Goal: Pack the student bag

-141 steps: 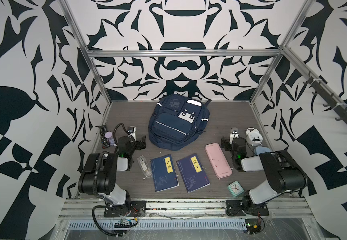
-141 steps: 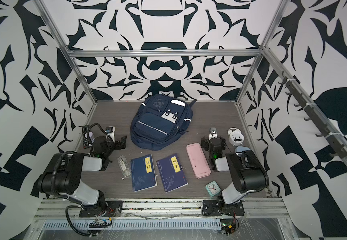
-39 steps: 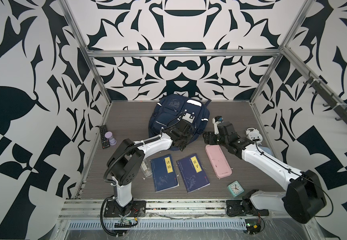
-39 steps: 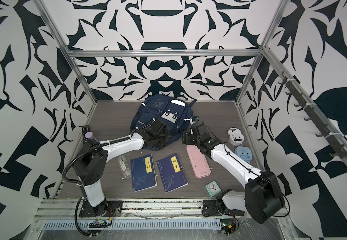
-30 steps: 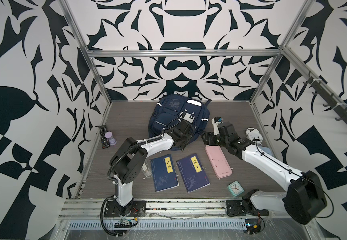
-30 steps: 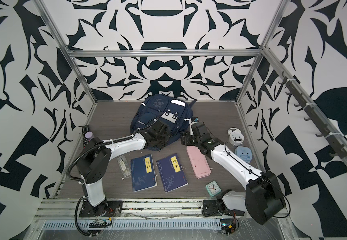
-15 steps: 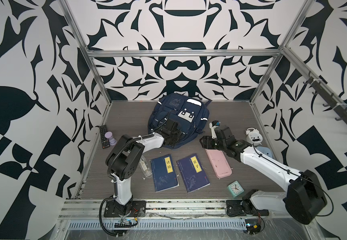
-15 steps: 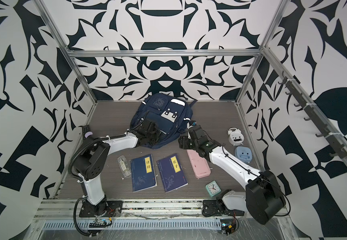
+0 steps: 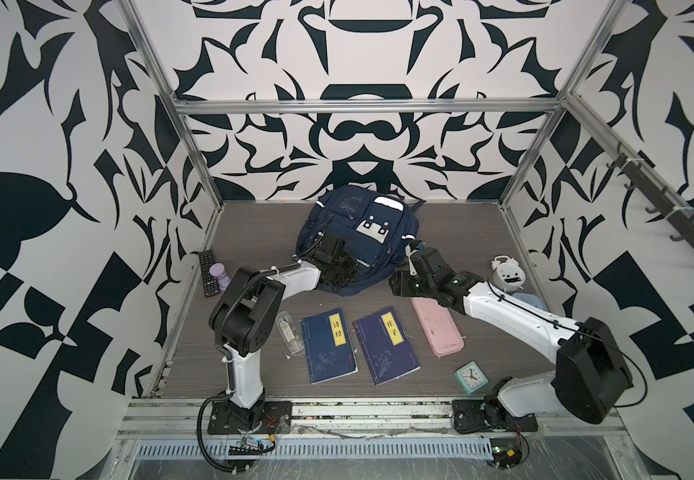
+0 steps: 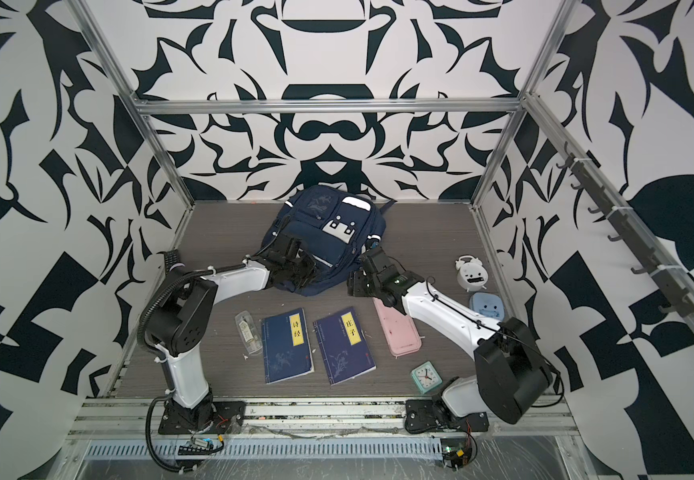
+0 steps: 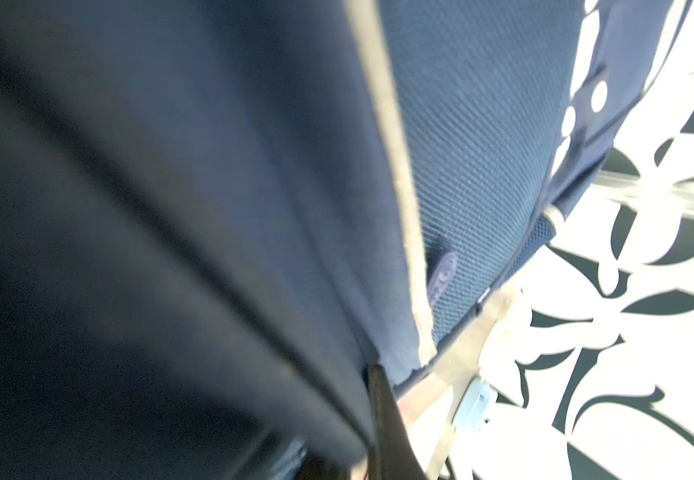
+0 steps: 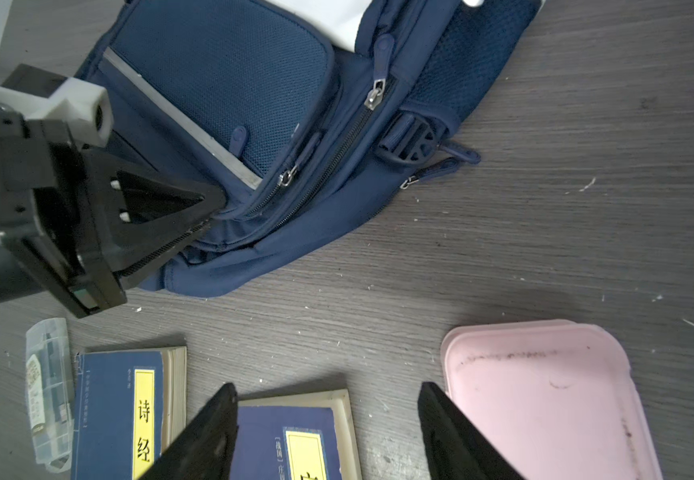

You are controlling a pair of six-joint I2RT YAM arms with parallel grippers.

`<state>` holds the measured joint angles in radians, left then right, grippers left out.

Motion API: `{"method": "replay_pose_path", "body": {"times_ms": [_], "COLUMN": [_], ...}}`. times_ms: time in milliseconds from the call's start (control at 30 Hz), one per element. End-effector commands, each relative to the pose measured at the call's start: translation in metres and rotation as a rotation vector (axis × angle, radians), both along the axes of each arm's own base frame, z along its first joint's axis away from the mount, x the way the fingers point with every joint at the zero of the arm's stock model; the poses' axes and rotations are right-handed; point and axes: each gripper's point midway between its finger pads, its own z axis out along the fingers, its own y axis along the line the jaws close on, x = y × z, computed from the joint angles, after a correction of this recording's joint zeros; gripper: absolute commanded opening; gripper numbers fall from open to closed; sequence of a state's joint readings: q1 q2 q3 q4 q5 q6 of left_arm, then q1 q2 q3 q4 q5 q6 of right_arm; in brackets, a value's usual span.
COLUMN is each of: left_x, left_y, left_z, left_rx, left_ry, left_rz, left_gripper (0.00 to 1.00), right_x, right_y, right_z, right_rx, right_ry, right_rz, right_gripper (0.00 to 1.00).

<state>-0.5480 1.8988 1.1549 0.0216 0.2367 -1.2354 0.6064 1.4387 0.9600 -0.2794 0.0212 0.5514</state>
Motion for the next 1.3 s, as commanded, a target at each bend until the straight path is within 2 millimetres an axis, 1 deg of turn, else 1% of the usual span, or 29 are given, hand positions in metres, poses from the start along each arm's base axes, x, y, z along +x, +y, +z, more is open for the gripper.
{"method": "replay_pose_path", "body": {"times_ms": [0,133,200,300,400,433,500,633,767,867,967,1033,1100,1267], "left_x": [-0.010,-0.023,-0.028,-0.032,-0.025,-0.021,-0.014,-0.002,0.002,0.004,0.005,0.006,0.006,0.008], "left_y": [-0.021,-0.017,-0.014,-0.002,0.020,0.026,0.028,0.018,0.007,0.010,0.011,0.011,0.013,0.016], "left_z": [0.013,0.031,0.044,0.066,0.078,0.081,0.085,0.093,0.101,0.109,0.116,0.122,0.126,0.135], "left_rx": [-0.032,-0.004,0.012,0.089,0.222,0.232,0.204,0.131,0.074,0.069,0.054,0.047,0.040,0.024], "left_ry": [-0.062,-0.140,-0.198,-0.283,-0.342,-0.346,-0.347,-0.339,-0.336,-0.346,-0.353,-0.359,-0.363,-0.371], "left_rz": [-0.179,-0.266,-0.306,-0.342,-0.321,-0.313,-0.307,-0.322,-0.331,-0.319,-0.312,-0.311,-0.311,-0.309], "left_gripper": [0.00,0.00,0.00,0.00,0.00,0.00,0.00,0.00,0.00,0.00,0.00,0.00,0.00,0.00], "right_x": [0.015,0.021,0.021,0.023,0.026,0.027,0.028,0.029,0.024,0.020,0.017,0.019,0.021,0.025], "right_y": [0.017,0.032,0.037,0.041,0.044,0.045,0.047,0.050,0.046,0.040,0.035,0.027,0.023,0.020], "right_z": [0.018,0.019,0.022,0.024,0.024,0.024,0.023,0.017,0.010,0.008,0.002,-0.007,-0.013,-0.017], "right_rx": [0.051,0.126,0.159,0.170,0.162,0.150,0.137,0.112,0.082,0.059,0.038,0.020,0.029,0.023], "right_ry": [-0.034,-0.064,-0.087,-0.106,-0.110,-0.110,-0.108,-0.103,-0.092,-0.102,-0.103,-0.090,-0.073,-0.077], "right_rz": [0.013,0.051,0.067,0.087,0.103,0.112,0.127,0.159,0.183,0.185,0.186,0.171,0.156,0.148], "right_gripper": [0.73,0.73,0.74,0.74,0.74,0.73,0.72,0.69,0.66,0.63,0.61,0.56,0.55,0.52]}}
